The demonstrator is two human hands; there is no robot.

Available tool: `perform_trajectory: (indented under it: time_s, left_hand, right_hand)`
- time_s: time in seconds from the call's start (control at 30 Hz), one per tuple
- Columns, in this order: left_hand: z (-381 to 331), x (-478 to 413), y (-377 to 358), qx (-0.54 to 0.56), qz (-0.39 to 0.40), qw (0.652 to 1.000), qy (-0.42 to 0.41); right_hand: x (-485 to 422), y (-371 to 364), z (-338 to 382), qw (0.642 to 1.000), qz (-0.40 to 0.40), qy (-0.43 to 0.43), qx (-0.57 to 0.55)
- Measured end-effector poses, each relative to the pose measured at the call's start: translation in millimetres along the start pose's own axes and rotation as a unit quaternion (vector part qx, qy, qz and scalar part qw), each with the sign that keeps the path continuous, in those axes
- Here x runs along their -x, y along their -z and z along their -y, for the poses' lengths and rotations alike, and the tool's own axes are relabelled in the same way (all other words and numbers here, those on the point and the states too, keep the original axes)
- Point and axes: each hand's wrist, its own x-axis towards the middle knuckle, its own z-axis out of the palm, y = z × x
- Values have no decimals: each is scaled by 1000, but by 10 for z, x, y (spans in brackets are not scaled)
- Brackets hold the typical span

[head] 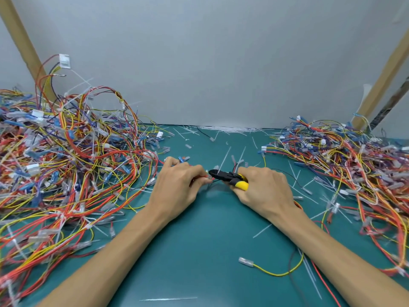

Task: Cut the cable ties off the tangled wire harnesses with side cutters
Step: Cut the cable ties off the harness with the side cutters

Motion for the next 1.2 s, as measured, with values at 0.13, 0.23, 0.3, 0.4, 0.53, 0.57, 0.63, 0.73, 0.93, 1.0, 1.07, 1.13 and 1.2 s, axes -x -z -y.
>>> perform_trajectory:
  time_s: [0.13,0.23,0.3,0.4,0.53,0.57,0.63,0.73,0.93,1.0,1.07,1.13,1.2]
  left_hand:
    - [-6,-5,-11,-23,-4,1000,-11]
    - [30,-26,12,53,0,998,26]
    - [47,-28,27,128,3,991,51]
    - [26,-33,55,167,-25,984,65]
    - [-15,-19,66,178,-47,980,76]
    - [-15,-17,63,198,-42,976,84]
    - [-12,-22,47,222,-30,970,97]
    - [-22,-34,34,215,-32,971,99]
    - [-34,-37,65,207,-30,973,94]
    - [-23,-39,59,196,-32,976,88]
    - [-12,-33,48,184,-30,979,83]
    - [2,-25,38,180,-29,980,84]
    - [10,-19,28,184,-29,979,84]
  right_hand:
    - [-14,0,-17,999,10,-29,-40]
    - [-8,3,-67,995,0,-56,-82]
    - [2,-3,-75,993,-16,-59,-102]
    - [6,-9,-52,990,-48,-58,-117]
    - [15,-34,-33,989,-65,-48,-126]
    - [20,-51,-32,990,-61,-45,-123]
    - [21,-78,-38,991,-57,-38,-112]
    - [10,-79,-59,992,-41,-29,-117]
    - [7,-40,-61,997,-33,-25,-67]
    - [4,-33,-63,997,-27,-29,-62]
    - [6,-36,-55,998,-26,-28,-57]
    - [12,-46,-42,998,-31,-26,-53]
    - [15,-50,-40,998,-27,-24,-59]
